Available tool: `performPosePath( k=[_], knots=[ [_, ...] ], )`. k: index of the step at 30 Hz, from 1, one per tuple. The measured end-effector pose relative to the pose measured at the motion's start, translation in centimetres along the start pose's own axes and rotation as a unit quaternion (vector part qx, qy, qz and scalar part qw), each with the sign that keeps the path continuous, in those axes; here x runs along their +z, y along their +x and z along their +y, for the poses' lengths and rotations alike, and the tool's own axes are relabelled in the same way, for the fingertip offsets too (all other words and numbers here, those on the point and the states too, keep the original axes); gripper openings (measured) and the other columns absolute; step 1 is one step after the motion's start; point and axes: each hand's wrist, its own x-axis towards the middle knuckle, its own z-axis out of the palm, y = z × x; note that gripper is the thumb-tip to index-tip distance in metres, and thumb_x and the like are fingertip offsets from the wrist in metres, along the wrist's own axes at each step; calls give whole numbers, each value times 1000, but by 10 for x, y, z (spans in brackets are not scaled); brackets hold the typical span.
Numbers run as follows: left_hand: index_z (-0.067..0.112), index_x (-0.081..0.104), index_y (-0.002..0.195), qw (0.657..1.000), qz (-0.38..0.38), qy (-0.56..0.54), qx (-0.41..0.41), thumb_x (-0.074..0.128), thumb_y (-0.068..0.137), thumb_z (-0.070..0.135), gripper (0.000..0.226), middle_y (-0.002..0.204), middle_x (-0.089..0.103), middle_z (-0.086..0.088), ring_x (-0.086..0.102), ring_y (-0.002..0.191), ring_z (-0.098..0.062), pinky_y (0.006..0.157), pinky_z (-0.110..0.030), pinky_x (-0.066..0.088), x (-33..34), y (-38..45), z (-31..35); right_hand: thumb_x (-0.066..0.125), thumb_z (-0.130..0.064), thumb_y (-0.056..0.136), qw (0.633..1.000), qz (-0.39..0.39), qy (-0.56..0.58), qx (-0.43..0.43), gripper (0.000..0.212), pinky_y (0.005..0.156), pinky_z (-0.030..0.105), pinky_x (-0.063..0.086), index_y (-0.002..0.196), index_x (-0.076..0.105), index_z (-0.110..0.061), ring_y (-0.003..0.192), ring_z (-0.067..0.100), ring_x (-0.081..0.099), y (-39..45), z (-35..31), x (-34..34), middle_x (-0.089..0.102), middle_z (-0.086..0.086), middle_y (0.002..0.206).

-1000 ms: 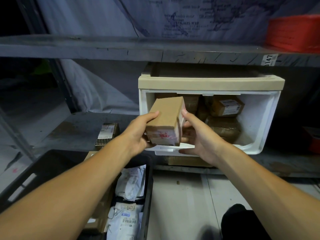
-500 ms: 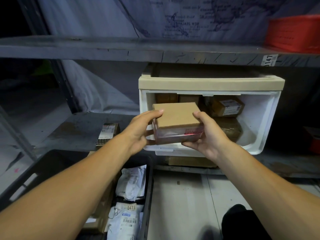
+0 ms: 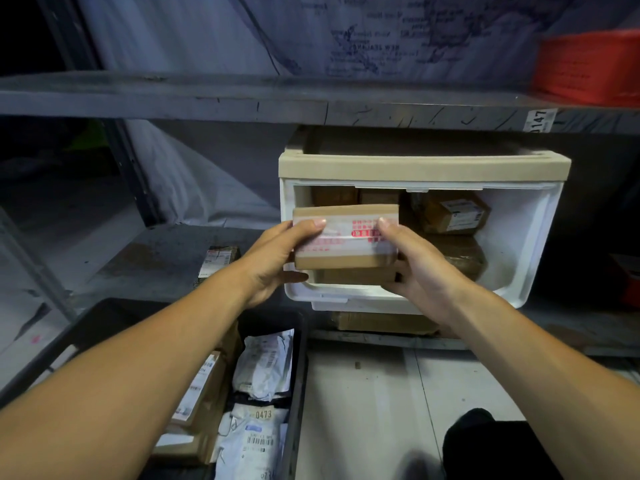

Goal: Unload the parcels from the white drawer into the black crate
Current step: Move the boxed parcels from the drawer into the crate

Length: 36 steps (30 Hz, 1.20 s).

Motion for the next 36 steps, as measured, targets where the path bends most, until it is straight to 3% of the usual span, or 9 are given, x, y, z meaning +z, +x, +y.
performPosePath(
  k=[5,8,11,18,25,28,30,33,36],
  knots=[
    [25,71,113,999,-19,9,-50,62,69,73,66,96,76,-3,66,99,-24,95,-50,50,-2,-4,3,81,-58,57,999,28,7,-30,91,110,51,45,139,56,-30,116,24,67,4,-3,1,71,2,125],
    [33,64,127,999,-31,-2,-40,71,69,74,71,114,74,-2,63,114,-24,100,-54,48,1,-6,-2,75,-62,73,999,30,16,12,73,99,47,55,136,57,-30,107,24,72,2,-1,1,73,5,121],
    [44,55,132,999,-51,15,-5,80,68,56,70,129,67,6,55,128,-20,108,-57,39,5,-6,-3,57,-68,89,995,29,60,74,52,93,46,57,122,66,-28,110,28,67,-1,-2,3,72,10,115],
    [18,52,132,999,-25,5,36,87,64,18,76,123,72,-7,72,109,-22,97,-44,56,-4,-2,-5,46,-82,85,978,15,69,196,75,71,44,63,121,69,-19,102,34,70,0,-4,-2,74,17,112],
    [15,48,130,1000,24,-5,7,80,81,25,59,100,79,-4,76,88,-17,80,-34,61,1,-1,-2,52,-75,87,993,28,79,81,70,93,47,58,128,68,-21,113,30,71,6,0,-4,76,9,115],
    [26,42,140,999,50,-8,-16,72,89,43,61,102,77,4,74,81,-13,68,-36,58,3,0,-4,63,-50,94,998,6,61,26,56,80,34,53,144,54,-28,96,16,73,3,-3,-4,76,2,113],
    [33,45,140,998,35,-12,-47,66,91,53,57,112,76,1,75,89,-21,72,-41,57,6,-1,-3,70,-41,91,999,2,25,30,59,81,36,49,146,51,-34,106,18,68,4,-1,-6,74,1,118],
    [33,63,124,995,-4,-12,-101,60,90,60,44,112,76,-9,74,98,-32,84,-53,58,9,-7,-1,69,-39,92,998,-4,17,60,37,86,41,52,128,65,-33,113,25,64,3,0,-4,72,5,122],
    [29,67,121,990,-15,-47,-130,68,74,62,58,119,71,-16,67,111,-36,96,-66,51,11,-11,-1,66,-40,94,994,18,51,95,29,77,37,56,118,66,-25,109,29,65,0,-1,0,70,14,118]
  ],
)
